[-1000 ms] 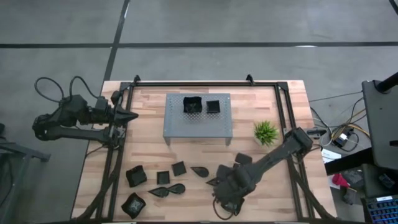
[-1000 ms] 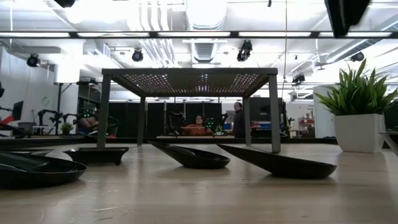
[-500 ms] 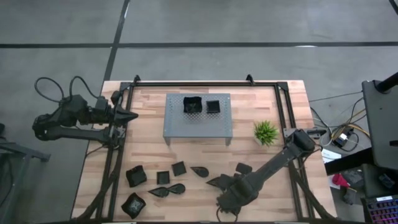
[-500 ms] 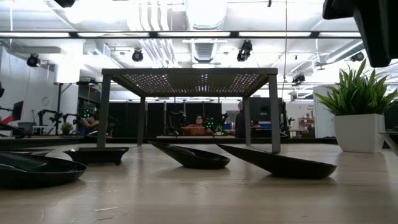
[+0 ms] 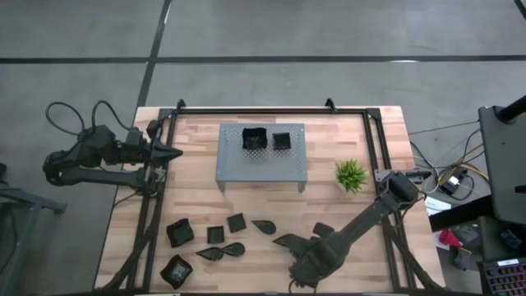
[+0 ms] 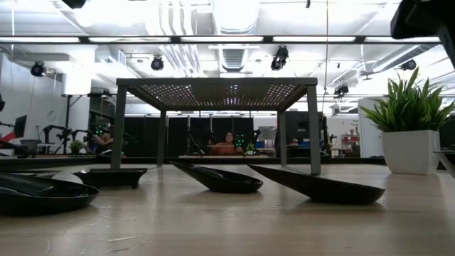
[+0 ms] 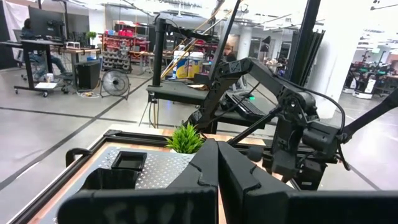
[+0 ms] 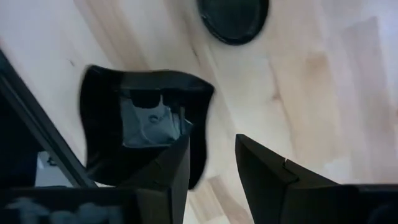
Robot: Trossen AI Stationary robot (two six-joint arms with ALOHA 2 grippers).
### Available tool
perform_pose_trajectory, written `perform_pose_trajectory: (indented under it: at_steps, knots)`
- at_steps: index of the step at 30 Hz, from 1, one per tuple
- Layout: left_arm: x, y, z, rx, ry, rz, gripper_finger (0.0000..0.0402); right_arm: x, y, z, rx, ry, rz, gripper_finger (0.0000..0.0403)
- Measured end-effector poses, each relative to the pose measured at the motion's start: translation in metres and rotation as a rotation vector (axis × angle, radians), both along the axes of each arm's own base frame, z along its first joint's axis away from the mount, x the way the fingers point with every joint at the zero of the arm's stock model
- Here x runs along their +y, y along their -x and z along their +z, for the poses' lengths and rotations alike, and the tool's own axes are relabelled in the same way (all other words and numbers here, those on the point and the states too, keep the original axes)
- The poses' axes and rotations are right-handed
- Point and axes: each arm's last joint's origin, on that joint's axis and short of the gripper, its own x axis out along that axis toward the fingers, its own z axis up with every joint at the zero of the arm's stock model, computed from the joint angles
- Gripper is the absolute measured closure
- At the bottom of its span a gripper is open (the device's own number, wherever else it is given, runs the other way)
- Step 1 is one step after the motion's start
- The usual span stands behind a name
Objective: Pick & Place Mini shaped plates
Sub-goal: Stack the distorted square plate on top of the distorted square plate on the shelf
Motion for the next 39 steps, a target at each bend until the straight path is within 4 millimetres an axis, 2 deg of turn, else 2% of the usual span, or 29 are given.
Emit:
perform_pose_trajectory:
  at_steps: [18,26,39]
  knots:
    - [0.000,0.000,0.000,0.000,0.000,0.000,0.0401,0.033,-0.013,0.006,-0.258,-0.215,0.022,0.0306]
    - [0.000,0.000,0.000,0.000,0.000,0.000,0.0401,0.047,-0.004,-0.003,-0.248,-0.222,0.031,0.0318]
    - [0.000,0.000,0.000,0.000,0.000,0.000,0.0401,0.048,0.001,-0.013,-0.252,-0.206,-0.086,0.0312]
